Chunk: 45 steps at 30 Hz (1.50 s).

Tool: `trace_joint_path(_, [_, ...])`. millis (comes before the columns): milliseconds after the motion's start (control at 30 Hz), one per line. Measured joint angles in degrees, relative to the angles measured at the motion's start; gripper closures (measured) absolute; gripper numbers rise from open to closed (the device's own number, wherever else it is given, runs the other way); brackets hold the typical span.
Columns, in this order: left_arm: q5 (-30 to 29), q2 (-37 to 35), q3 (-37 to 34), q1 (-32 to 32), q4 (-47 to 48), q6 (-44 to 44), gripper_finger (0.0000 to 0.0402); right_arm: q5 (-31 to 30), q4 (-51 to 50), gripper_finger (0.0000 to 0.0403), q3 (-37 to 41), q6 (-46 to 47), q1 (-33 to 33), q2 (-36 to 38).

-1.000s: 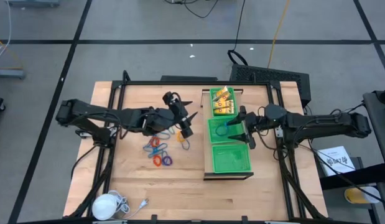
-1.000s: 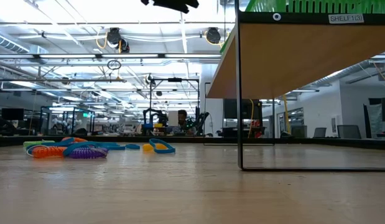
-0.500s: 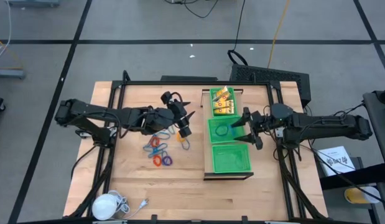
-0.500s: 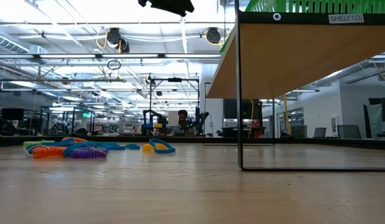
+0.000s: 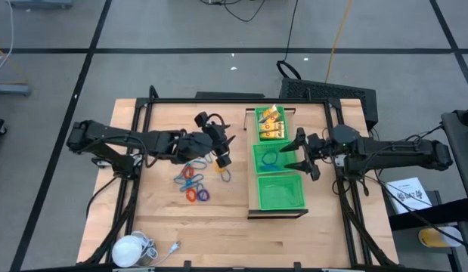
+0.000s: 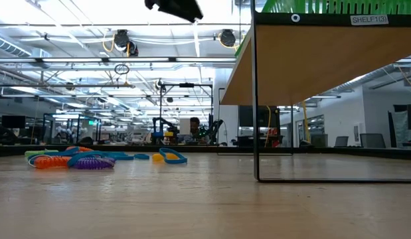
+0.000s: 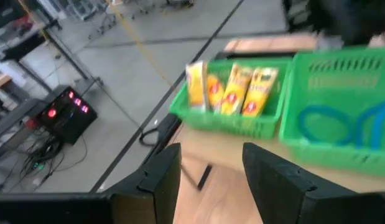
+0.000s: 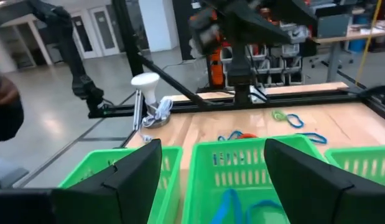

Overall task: Pick & Place Office Desk Supplies
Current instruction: Put the green spring keychain into the bottom green bin

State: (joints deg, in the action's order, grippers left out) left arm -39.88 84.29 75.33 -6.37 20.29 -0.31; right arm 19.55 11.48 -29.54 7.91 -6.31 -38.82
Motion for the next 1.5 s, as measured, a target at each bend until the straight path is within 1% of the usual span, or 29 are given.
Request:
trace_joint_path(133, [-3.3, 0.0, 0.0, 0.8, 10.2, -7.1, 0.0220, 0.1, -0.9, 0.0135, 0.0, -1.0, 0.1, 0.2])
trace_joint_path(267, [-2.9, 0.0, 0.0, 4.5, 24.6, -20.1, 0.0220, 0.0, -1.2, 0.0135, 0.0, -1.7, 0.0, 0.1])
trace_joint_path(400, [-0.3, 0.0, -1.5, 9.8, 39.3, -36.8, 0.0220, 0.0, -1.4, 0.0135, 0.0, -2.1, 0.0, 0.1])
trace_joint_path(500, [4.4, -0.5, -5.3, 14.6, 45.1, -44.2, 0.0220, 0.0, -1.6, 0.0136, 0.0, -2.6, 0.0, 0.1])
trace_joint_path(567, [7.4, -1.0, -9.5, 17.5, 44.8, -47.0, 0.0220, 0.0, -1.6, 0.0136, 0.0, -2.6, 0.0, 0.1])
trace_joint_path(667, [8.2, -0.7, -16.8, 21.3, 42.6, -49.3, 0.0220, 0.0, -1.6, 0.0136, 0.0, -2.6, 0.0, 0.1])
trace_joint_path(800, [12.3, -0.9, -23.7, 25.4, 42.4, -53.6, 0.0220, 0.0, -1.7, 0.0136, 0.0, -2.6, 0.0, 0.1])
trace_joint_path(867, [14.4, -0.8, -26.1, 26.2, 42.1, -54.3, 0.0220, 0.0, -1.7, 0.0136, 0.0, -2.6, 0.0, 0.1])
trace_joint_path(967, [14.9, -3.1, -29.8, 27.9, 41.8, -55.3, 0.0220, -0.1, -1.7, 0.0136, 0.0, -2.9, 0.0, 0.1])
trace_joint_path(1100, [19.2, -5.5, -35.4, 30.1, 36.6, -54.9, 0.0220, -0.1, -1.7, 0.0136, 0.0, -3.1, 0.0, 0.1])
trace_joint_path(1167, [20.3, -7.4, -37.8, 31.2, 34.0, -54.9, 0.0220, -0.2, -1.7, 0.0136, 0.0, -3.1, 0.0, 0.0])
trace_joint_path(1300, [25.0, -10.4, -42.9, 32.7, 28.3, -54.9, 0.0220, -0.2, -1.8, 0.0136, 0.0, -3.1, 0.0, 0.0])
trace_joint_path(1400, [25.4, -11.5, -45.7, 33.6, 26.3, -55.2, 0.0220, -0.2, -1.9, 0.0136, 0.0, -3.1, 0.0, 0.0])
trace_joint_path(1500, [25.3, -11.5, -46.8, 34.2, 25.3, -57.4, 0.0220, -0.3, -1.9, 0.0136, 0.0, -3.1, -0.1, -0.1])
